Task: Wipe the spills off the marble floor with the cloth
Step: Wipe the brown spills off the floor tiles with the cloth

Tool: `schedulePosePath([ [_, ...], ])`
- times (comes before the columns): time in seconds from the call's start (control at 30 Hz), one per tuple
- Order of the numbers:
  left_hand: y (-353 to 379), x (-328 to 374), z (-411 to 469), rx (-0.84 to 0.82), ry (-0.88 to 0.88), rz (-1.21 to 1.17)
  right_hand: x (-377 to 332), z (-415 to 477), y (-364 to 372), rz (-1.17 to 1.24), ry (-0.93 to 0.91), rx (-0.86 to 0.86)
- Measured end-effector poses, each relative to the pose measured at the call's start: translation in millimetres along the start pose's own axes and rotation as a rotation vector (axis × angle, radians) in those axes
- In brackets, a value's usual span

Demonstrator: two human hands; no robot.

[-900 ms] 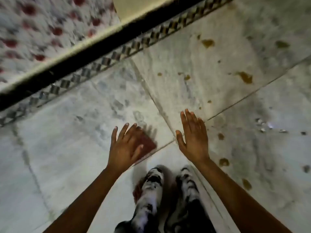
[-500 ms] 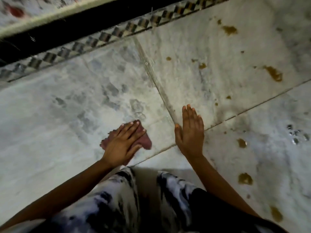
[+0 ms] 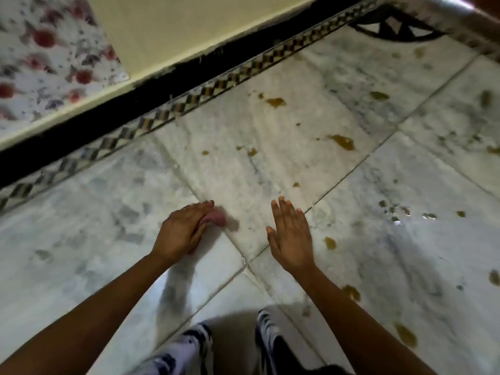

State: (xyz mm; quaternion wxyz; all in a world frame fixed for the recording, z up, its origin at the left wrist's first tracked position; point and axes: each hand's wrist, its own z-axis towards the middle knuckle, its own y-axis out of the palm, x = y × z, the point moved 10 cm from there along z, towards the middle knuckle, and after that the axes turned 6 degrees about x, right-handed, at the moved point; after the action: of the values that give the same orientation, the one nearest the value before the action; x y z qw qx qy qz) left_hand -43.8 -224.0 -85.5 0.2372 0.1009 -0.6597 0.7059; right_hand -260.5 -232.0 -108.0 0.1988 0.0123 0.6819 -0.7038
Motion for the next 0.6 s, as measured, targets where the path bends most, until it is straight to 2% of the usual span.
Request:
schedulePosePath([
  [0.2, 12, 69, 83, -0.096, 0.282, 0.053, 57, 10, -15, -0.023, 0.047, -0.003],
  [0.3, 21, 99, 97, -0.073, 0.405, 0.059, 82, 18, -12, -0.007, 0.083, -0.031],
  [0.47, 57, 106, 138, -0.004, 0.292, -0.071, 129, 35, 5, -0.042, 0.268, -0.009],
  [0.6, 101, 131, 173, -0.046, 0.311, -0.189, 157, 34, 20, -0.036, 0.385, -0.047],
])
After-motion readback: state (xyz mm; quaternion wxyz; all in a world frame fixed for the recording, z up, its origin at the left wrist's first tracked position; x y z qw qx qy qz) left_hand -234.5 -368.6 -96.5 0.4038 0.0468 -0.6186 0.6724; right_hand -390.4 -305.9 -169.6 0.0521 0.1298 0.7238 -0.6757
